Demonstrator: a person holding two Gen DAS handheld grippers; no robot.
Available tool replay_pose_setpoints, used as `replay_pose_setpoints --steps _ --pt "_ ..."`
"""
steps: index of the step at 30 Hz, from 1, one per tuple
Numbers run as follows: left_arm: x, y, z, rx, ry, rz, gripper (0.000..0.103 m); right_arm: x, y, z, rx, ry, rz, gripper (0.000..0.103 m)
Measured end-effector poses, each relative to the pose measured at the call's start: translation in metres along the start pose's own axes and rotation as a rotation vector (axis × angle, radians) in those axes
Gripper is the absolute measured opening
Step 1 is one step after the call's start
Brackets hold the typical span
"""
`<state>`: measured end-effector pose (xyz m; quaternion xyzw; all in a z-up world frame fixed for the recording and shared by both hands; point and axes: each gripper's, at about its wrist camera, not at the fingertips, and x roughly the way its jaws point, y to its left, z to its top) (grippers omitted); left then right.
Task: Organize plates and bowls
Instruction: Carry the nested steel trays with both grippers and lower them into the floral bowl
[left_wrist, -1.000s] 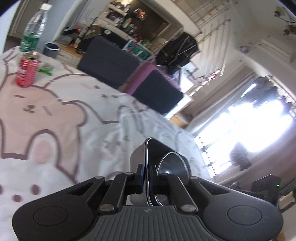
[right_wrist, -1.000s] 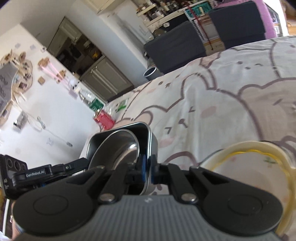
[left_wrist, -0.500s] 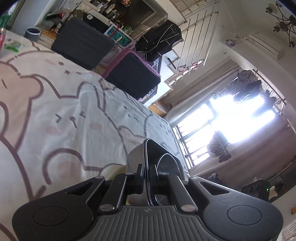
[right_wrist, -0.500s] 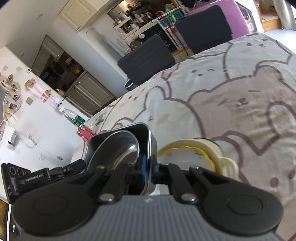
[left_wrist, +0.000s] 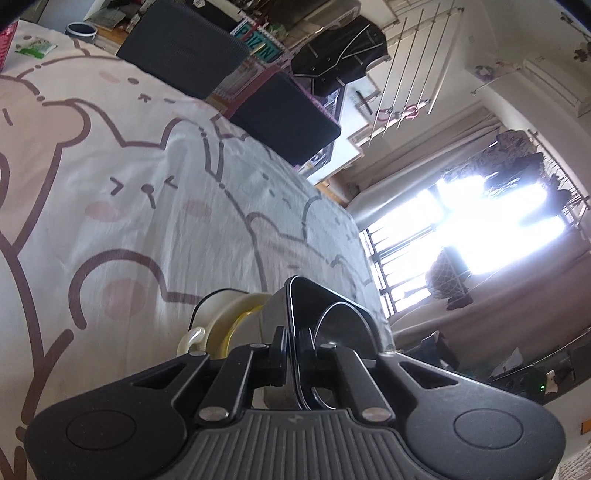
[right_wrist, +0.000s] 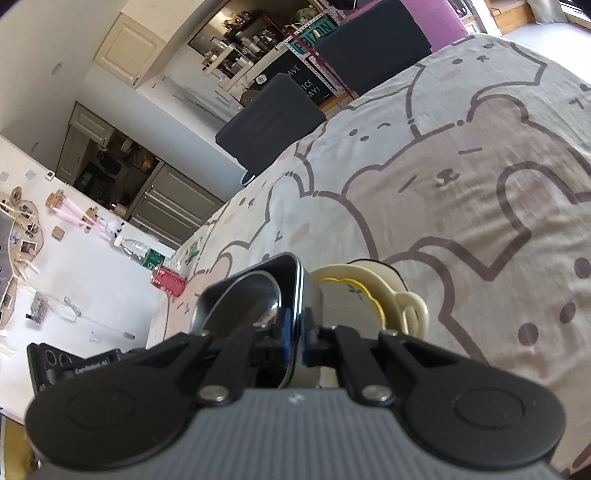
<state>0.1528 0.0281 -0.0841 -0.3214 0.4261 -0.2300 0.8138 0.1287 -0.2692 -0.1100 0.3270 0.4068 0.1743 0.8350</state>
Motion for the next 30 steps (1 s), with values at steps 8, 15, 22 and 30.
replay_pose_setpoints --steps 8,15,22,30 --pt "0.012 -0.002 -0.003 0.010 0.027 0.032 0.006 -0.008 -0.009 0.001 0.029 -0.003 -0.015 0.007" --pt "0.016 -0.003 -0.004 0.018 0.035 0.054 0.006 -0.006 -0.009 -0.003 0.032 0.029 -0.056 0.007" --pt "0.021 -0.004 -0.007 0.029 0.055 0.071 0.006 -0.003 -0.009 -0.003 0.036 0.033 -0.087 0.007" --pt "0.026 -0.001 -0.009 0.032 0.068 0.100 0.006 0.002 -0.011 -0.002 0.027 0.041 -0.111 0.007"
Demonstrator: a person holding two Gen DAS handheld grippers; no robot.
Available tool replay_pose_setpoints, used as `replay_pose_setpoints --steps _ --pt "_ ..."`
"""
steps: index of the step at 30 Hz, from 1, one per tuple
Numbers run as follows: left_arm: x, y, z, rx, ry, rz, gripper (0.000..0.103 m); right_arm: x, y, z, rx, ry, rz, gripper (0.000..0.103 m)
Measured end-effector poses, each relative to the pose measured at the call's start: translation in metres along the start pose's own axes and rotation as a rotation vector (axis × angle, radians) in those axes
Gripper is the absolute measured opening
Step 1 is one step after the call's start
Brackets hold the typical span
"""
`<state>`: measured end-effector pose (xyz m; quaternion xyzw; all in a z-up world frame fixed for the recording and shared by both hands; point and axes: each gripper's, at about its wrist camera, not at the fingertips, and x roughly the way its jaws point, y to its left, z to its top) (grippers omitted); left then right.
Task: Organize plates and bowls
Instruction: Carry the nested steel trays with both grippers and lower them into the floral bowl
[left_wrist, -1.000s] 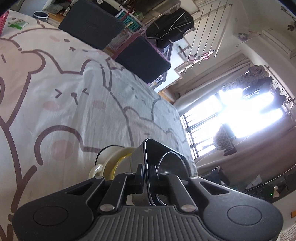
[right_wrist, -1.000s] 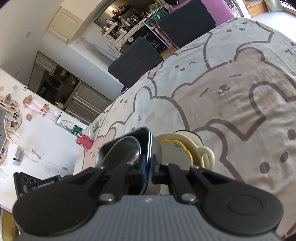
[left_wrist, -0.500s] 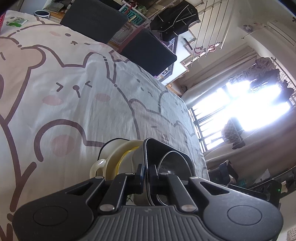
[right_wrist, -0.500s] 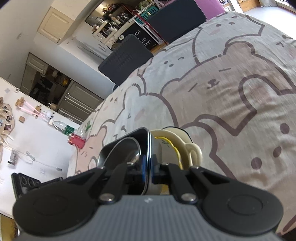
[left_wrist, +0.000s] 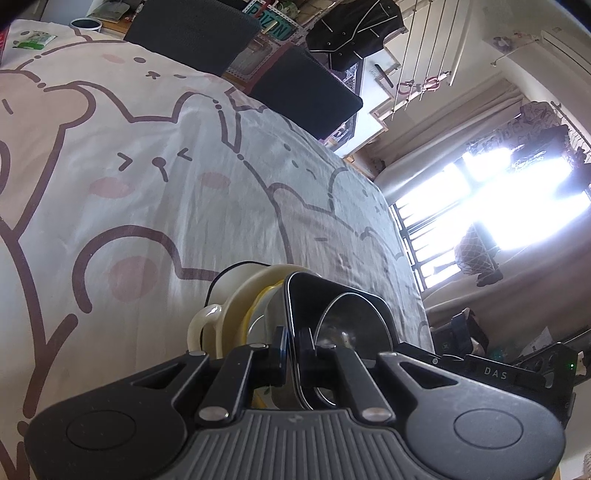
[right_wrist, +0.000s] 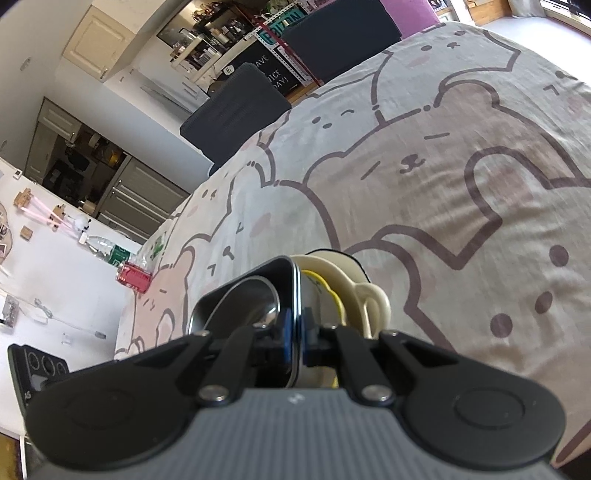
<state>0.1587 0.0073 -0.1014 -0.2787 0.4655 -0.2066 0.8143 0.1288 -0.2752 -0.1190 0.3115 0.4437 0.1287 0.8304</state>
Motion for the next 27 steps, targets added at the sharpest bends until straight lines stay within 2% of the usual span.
replay_pose_setpoints --steps 18,27 --pt "0.002 -0.005 -0.001 0.041 -0.002 0.028 0.006 0.015 0.005 0.000 -0.046 0.025 -0.070 0.007" --pt "0.006 -0.004 -0.002 0.047 0.010 0.042 0.006 0.014 0.005 0.000 -0.057 0.020 -0.068 0.007"
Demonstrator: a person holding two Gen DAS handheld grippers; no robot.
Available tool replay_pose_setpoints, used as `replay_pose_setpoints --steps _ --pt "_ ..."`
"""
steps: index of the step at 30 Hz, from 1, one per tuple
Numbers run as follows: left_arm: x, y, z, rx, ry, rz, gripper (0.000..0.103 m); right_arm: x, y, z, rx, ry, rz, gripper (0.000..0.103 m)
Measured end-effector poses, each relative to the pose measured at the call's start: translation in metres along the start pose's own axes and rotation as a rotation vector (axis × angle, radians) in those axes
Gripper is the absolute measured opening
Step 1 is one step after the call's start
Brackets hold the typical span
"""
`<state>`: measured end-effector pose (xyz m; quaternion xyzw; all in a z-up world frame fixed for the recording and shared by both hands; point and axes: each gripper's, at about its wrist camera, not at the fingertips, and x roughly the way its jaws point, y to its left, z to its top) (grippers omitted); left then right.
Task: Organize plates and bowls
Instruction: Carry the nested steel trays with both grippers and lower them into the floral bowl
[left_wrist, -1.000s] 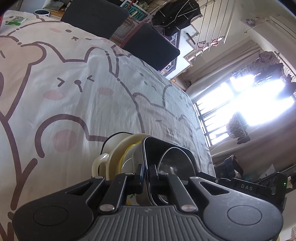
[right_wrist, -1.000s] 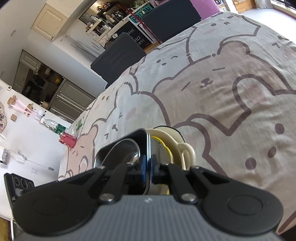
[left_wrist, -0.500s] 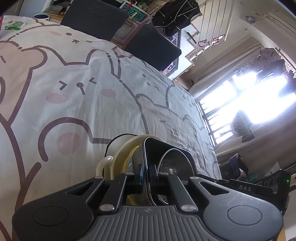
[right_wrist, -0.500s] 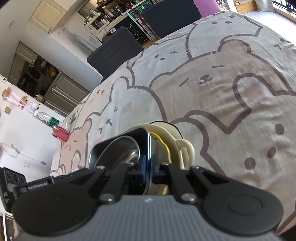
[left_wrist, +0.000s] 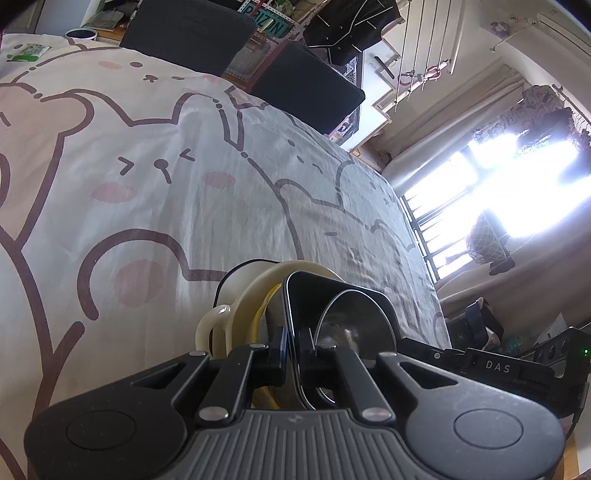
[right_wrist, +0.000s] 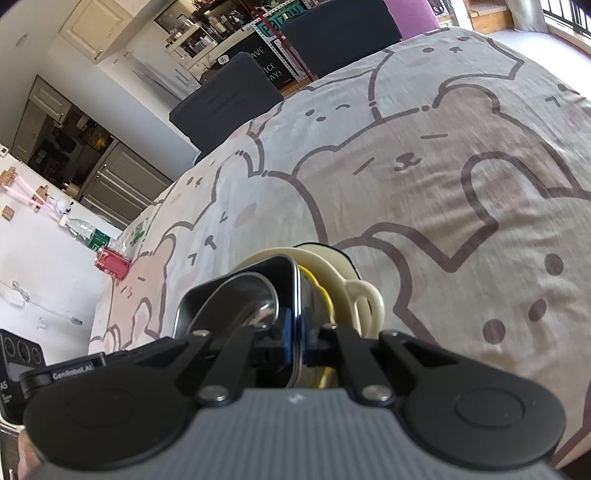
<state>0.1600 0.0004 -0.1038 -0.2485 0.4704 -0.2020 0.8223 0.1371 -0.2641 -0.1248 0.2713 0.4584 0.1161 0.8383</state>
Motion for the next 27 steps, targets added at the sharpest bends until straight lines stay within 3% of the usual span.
replay_pose_setpoints --steps 27 --pt "-0.0013 0.0014 -0.0011 0.014 0.005 -0.022 0.006 0.0040 -0.0041 0.0028 0.005 0.018 -0.013 0.007"
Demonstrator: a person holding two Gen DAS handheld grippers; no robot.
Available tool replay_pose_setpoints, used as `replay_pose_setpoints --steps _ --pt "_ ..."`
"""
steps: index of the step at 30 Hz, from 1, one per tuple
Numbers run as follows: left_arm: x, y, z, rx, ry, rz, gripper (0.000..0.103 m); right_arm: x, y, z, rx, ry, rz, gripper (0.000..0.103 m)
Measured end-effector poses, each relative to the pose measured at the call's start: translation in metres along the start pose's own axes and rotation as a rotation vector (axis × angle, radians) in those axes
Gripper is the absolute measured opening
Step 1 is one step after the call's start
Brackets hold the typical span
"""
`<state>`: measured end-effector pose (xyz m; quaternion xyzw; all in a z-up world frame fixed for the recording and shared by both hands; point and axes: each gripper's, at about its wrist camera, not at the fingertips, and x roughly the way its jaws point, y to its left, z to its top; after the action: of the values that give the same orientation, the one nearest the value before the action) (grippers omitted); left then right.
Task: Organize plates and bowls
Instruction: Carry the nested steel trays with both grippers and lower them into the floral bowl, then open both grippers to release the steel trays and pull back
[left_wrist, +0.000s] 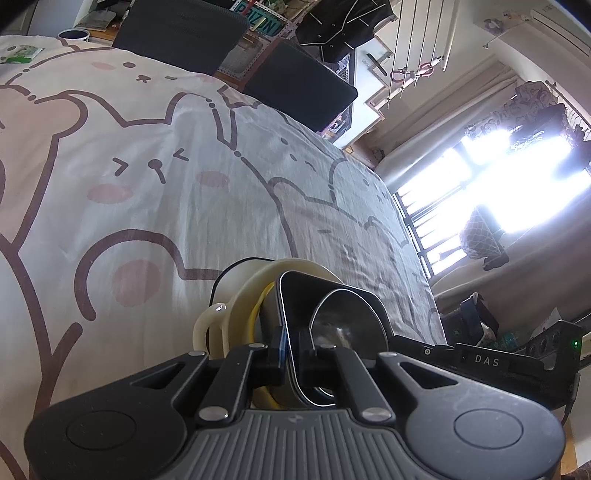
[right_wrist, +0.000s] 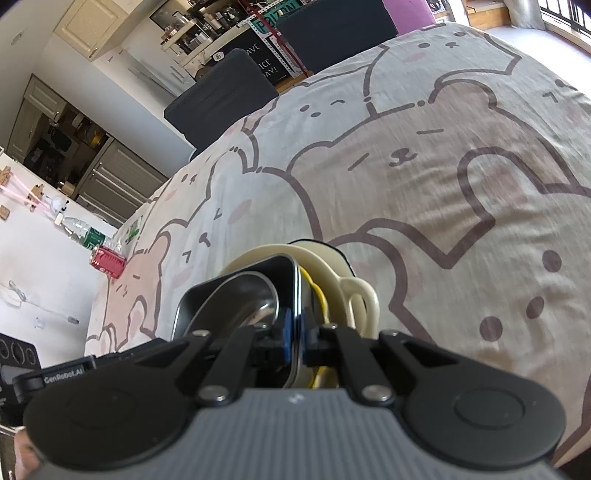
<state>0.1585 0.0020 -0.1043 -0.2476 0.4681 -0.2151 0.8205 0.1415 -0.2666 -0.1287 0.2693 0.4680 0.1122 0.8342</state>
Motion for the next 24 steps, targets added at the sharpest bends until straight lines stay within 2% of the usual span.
replay_pose_setpoints --steps 6,10,13,24 --pt "-0.0011 0.0000 -0.0002 -0.003 0.006 -0.003 0.006 0.0002 -0.0014 0.0008 0.012 0.003 0.001 0.009" --pt "-0.0011 0.0013 -0.0005 -0.014 0.010 0.001 0.010 0.0005 -0.0034 0.0004 0.033 0.007 -0.003 0.010" --pt "-0.0026 0.0011 -0.0008 -0.014 0.007 0.005 0.018 0.0002 -0.0029 0.0000 0.027 0.004 -0.005 0.010" --pt "-0.0062 0.0021 -0.0014 -0.012 0.003 0.011 0.018 -0.0039 -0.0011 -0.0033 0.019 -0.005 -0.003 0.011"
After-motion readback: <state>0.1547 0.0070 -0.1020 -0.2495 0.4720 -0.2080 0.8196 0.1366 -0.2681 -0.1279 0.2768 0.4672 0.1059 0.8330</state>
